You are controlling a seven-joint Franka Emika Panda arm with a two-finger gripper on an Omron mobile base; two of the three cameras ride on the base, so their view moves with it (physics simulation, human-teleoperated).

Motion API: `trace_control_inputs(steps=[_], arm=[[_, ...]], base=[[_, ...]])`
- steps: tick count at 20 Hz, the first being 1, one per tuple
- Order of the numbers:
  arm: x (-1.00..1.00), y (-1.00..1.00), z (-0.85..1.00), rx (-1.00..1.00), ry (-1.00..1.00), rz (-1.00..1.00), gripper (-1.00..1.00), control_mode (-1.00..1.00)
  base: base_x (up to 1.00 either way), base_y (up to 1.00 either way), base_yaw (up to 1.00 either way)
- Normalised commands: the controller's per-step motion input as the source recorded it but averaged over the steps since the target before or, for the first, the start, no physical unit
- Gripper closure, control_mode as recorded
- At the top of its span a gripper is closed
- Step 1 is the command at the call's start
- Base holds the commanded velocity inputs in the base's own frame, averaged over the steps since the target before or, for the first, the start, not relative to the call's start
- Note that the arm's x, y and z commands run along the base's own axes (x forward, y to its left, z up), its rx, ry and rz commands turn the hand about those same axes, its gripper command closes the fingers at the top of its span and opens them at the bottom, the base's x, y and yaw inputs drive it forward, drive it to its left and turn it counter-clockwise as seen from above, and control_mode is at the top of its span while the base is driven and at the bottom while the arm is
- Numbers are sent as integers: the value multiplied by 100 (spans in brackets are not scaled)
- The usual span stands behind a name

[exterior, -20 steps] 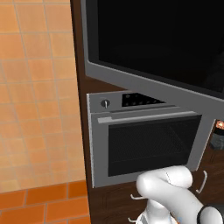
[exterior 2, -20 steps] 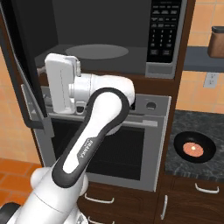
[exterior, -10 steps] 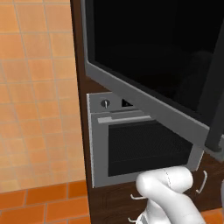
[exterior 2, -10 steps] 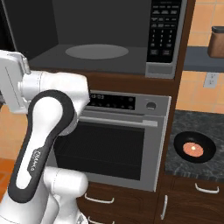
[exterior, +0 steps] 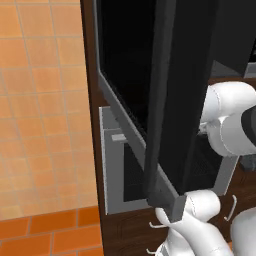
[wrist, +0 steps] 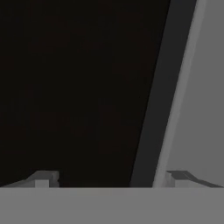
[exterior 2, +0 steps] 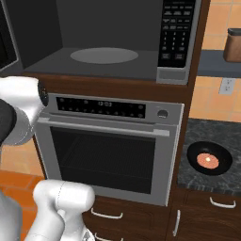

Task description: Open the microwave, place the bowl with waffle inside the microwave, then close the microwave door and turn it on.

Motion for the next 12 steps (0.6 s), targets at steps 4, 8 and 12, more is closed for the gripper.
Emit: trace_control_inputs(steps=[4, 8, 12], arm=[[0, 100, 0, -9, 0, 0, -100, -100], [0, 36, 0, -8, -1, -2, -100, -100], [0, -83, -15, -10, -5, -17, -100, -100]], base=[[0, 0, 0], [0, 0, 0], [0, 0, 0]])
